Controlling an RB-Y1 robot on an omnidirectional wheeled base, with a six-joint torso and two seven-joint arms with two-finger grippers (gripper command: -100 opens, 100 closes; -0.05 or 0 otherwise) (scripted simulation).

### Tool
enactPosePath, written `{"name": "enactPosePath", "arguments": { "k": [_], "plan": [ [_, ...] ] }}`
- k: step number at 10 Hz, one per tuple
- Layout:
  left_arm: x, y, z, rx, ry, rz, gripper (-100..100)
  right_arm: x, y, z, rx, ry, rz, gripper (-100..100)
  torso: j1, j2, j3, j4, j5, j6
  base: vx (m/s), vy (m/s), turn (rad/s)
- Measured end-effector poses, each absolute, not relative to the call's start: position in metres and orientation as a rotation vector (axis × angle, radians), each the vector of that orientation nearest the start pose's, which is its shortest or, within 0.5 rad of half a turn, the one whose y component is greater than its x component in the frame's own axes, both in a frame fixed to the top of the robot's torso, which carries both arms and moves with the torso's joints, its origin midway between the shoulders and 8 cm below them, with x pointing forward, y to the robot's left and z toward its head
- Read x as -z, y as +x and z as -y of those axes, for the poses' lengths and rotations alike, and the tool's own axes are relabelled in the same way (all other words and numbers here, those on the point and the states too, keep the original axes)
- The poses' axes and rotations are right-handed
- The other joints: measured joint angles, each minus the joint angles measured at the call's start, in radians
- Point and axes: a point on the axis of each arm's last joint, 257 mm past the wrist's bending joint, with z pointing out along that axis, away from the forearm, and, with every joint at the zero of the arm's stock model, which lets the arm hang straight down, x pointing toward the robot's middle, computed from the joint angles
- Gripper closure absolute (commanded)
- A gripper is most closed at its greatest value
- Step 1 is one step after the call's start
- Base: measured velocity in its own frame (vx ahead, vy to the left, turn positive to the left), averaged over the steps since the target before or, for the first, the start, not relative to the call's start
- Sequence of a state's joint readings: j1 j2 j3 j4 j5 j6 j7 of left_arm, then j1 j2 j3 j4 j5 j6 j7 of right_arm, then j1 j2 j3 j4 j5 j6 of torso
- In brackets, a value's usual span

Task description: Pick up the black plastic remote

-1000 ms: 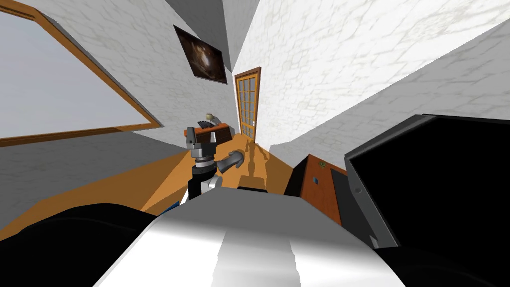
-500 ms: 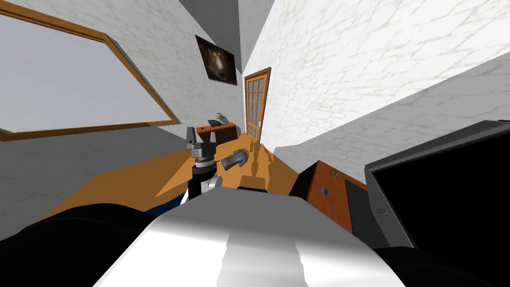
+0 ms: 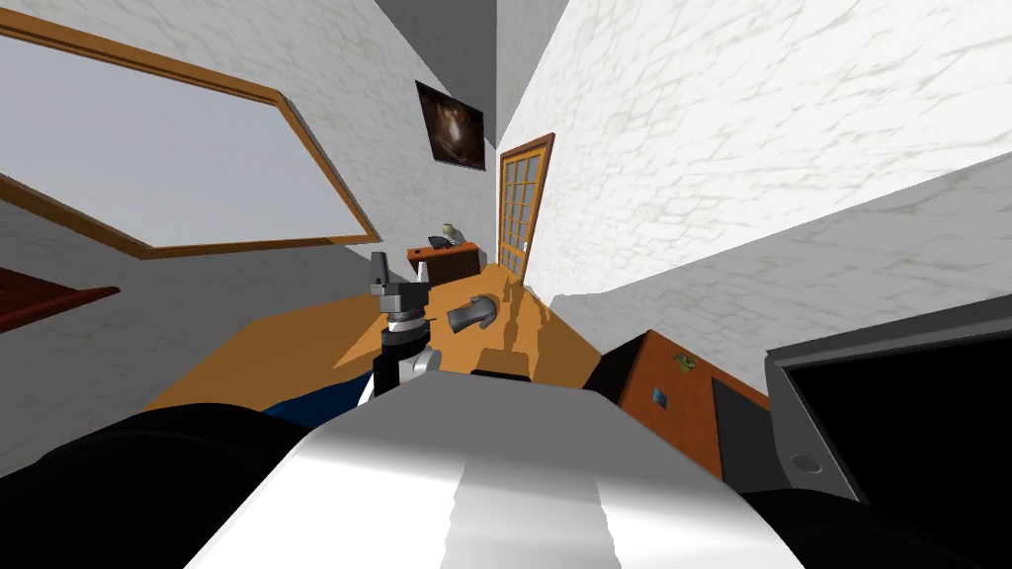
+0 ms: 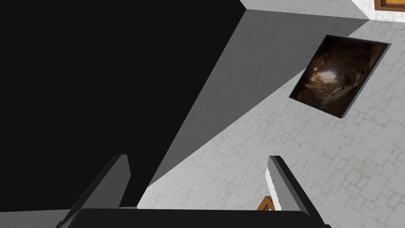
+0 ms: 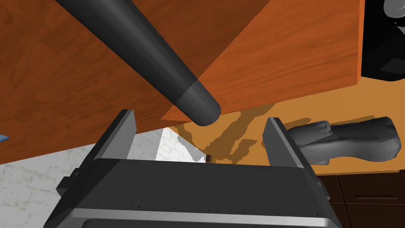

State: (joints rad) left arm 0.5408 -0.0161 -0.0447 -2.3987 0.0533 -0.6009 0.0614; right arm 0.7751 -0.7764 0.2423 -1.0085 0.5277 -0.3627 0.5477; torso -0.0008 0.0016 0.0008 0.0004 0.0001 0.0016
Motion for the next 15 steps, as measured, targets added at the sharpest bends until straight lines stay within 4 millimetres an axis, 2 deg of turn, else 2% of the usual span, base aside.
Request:
{"name": "enactPosePath", "arguments": {
  "k": [2,3,5,7,9,12,13,15],
  "plan": [
    [-0.080,0.297,-0.271,1.459,-0.576,-0.420,0,0.550,-0.065,0.516,0.110,-0.157,-2.817,-100,0.000,0.000,0.000,0.000,0.000,0.000,-0.012,-0.022,0.063],
    [-0.080,0.297,-0.271,1.459,-0.576,-0.420,0,0.550,-0.069,0.518,0.113,-0.163,-2.826,-100,0.002,0.000,0.000,0.000,0.000,0.000,-0.015,-0.009,0.274],
    [-0.080,0.297,-0.271,1.459,-0.576,-0.420,0,0.553,-0.103,0.520,0.118,-0.211,-2.894,-100,0.000,0.001,0.001,0.000,0.000,-0.001,-0.036,-0.035,0.314],
    [-0.080,0.297,-0.271,1.459,-0.576,-0.420,0,0.559,-0.123,0.523,0.124,-0.244,-2.941,-100,0.000,0.001,0.001,0.000,0.000,-0.001,-0.041,-0.034,0.298],
    [-0.080,0.297,-0.271,1.459,-0.576,-0.420,0,0.559,-0.153,0.517,0.107,-0.303,-3.003,-100,0.000,0.002,0.001,0.001,0.000,-0.001,-0.054,-0.032,0.263],
    [-0.080,0.297,-0.271,1.459,-0.576,-0.420,0,0.565,-0.179,0.513,0.094,-0.349,-3.058,-100,0.001,0.002,0.001,0.001,0.000,0.000,-0.053,-0.007,0.272],
    [-0.080,0.297,-0.271,1.459,-0.576,-0.420,0,0.565,-0.192,0.504,0.071,-0.379,-3.081,-100,0.001,0.003,0.002,0.001,0.000,0.000,-0.055,-0.020,0.102],
    [-0.080,0.297,-0.271,1.459,-0.577,-0.420,0,0.566,-0.204,0.502,0.065,-0.397,-3.103,-100,0.001,0.001,0.001,0.000,0.000,0.001,-0.020,-0.005,0.016]
  ]
}}
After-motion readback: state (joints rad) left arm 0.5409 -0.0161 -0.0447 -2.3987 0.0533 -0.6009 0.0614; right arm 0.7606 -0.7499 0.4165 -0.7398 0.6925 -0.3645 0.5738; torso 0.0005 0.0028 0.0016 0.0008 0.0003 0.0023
